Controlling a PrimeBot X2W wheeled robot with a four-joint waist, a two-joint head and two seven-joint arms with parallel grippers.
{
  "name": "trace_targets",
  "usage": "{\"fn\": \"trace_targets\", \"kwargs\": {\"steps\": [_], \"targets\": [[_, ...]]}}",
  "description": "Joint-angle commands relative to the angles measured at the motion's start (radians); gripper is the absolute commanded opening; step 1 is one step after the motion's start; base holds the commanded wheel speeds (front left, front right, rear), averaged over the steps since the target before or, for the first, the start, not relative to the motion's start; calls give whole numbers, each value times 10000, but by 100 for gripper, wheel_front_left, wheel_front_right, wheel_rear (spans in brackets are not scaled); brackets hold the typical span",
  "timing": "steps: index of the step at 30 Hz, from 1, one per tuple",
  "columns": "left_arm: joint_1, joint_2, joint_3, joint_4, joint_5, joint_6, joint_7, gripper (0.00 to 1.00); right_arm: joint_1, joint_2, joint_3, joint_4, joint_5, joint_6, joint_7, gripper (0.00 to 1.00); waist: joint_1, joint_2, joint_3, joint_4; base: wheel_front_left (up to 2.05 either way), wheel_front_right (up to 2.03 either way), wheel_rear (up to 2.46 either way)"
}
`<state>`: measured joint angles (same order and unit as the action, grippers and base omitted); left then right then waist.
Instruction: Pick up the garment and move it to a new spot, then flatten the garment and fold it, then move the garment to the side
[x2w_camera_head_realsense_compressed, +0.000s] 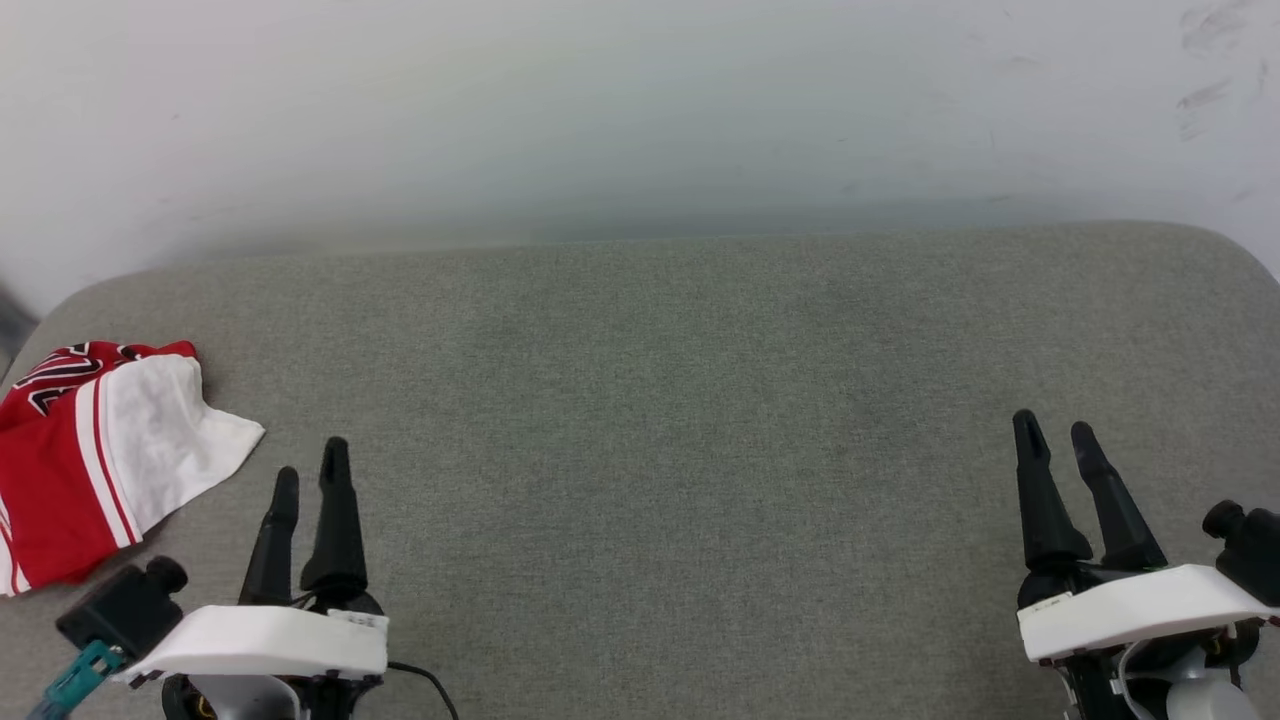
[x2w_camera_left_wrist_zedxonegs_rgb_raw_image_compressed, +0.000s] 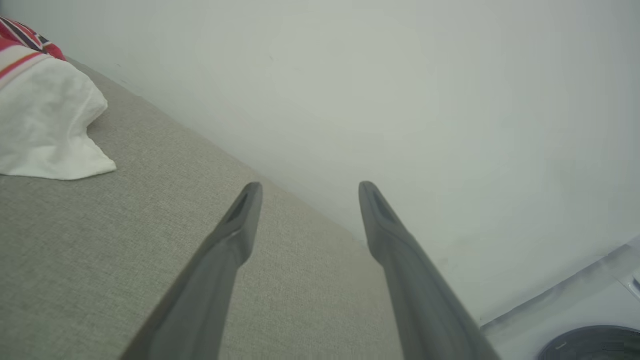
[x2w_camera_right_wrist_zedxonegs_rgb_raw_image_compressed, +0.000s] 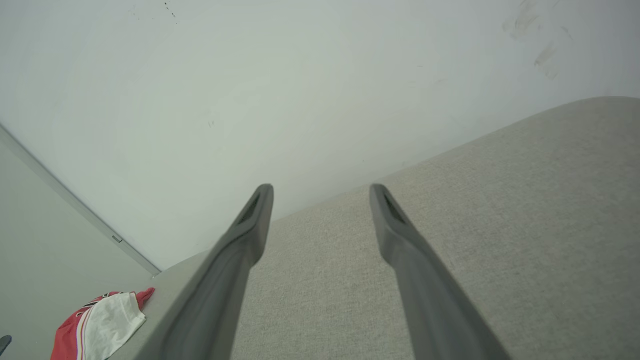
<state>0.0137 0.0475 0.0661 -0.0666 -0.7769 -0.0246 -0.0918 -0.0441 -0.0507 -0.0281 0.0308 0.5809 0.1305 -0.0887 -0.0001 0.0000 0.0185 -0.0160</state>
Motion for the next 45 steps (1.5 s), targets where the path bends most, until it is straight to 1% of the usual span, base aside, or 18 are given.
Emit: {"fn": "trace_targets", "kwargs": {"steps": [1, 5, 7, 11, 14, 16, 20, 21, 24, 27, 33, 36, 40, 45], "targets": [[-25, 25, -201, -255, 591, 93, -106, 100, -141, -2, 56, -240, -453, 3, -129, 100, 1, 0, 3, -9, 0, 0, 0], [71, 128, -724, -354, 1604, 271, -224, 100, -94, -1, 130, -325, -1123, 3, -241, 100, 1, 0, 10, -28, 0, 0, 0], [106, 173, -848, -311, 1783, 358, -250, 100, -82, -1, 157, -337, -1298, 3, -278, 100, 1, 0, 9, -34, 0, 0, 0], [106, 447, -1329, -271, 2466, 829, -370, 100, -13, 0, 210, -307, -1880, 3, -391, 100, 1, 0, 18, -61, 0, 0, 0], [100, 667, -1709, -314, 2796, 1169, -453, 100, 25, 0, 73, -268, -2094, 2, -474, 100, 1, 0, 26, -84, 0, 0, 0], [120, 864, -2045, -253, 3070, 1442, -534, 100, 35, 3, 182, -252, -2581, 2, -552, 100, 1, 0, 29, -99, 0, 0, 0], [92, 1114, -2504, -263, 3523, 1808, -644, 100, 68, 2, 287, -97, -3178, 2, -660, 100, 1, 0, 29, -114, 0, 0, 0], [92, 1114, -2504, -263, 3523, 1808, -644, 100, 68, 2, 287, -97, -3178, 2, -660, 100, 1, 0, 29, -114, 0, 0, 0], [108, 1275, -2814, -221, 3774, 2077, -719, 100, 97, 3, 243, 105, -3424, 2, -744, 100, 1, 0, 26, -125, 0, 0, 0], [138, 1355, -3038, -144, 3945, 2254, -786, 100, 62, 3, 281, 117, -3794, 2, -815, 100, 1, 0, 20, -129, 0, 0, 0], [160, 1554, -3371, -41, 4471, 2484, -932, 100, 92, 4, 377, 189, -4436, 2, -962, 100, 1, 0, 12, -152, 0, 0, 0], [218, 1484, -3397, -53, 4478, 2524, -997, 100, 76, 5, 483, 182, -4757, 2, -1020, 100, 1, 0, 15, -165, 0, 0, 0], [335, 1361, -3269, -138, 4547, 2348, -1090, 100, 106, 5, 541, 151, -4893, 2, -1111, 100, 1, 0, 26, -183, 0, 0, 0], [506, 960, -2707, -290, 4596, 1890, -1198, 100, 166, 6, 515, 155, -4599, 1, -1225, 100, 1, 0, 36, -192, 0, 0, 0]]}}
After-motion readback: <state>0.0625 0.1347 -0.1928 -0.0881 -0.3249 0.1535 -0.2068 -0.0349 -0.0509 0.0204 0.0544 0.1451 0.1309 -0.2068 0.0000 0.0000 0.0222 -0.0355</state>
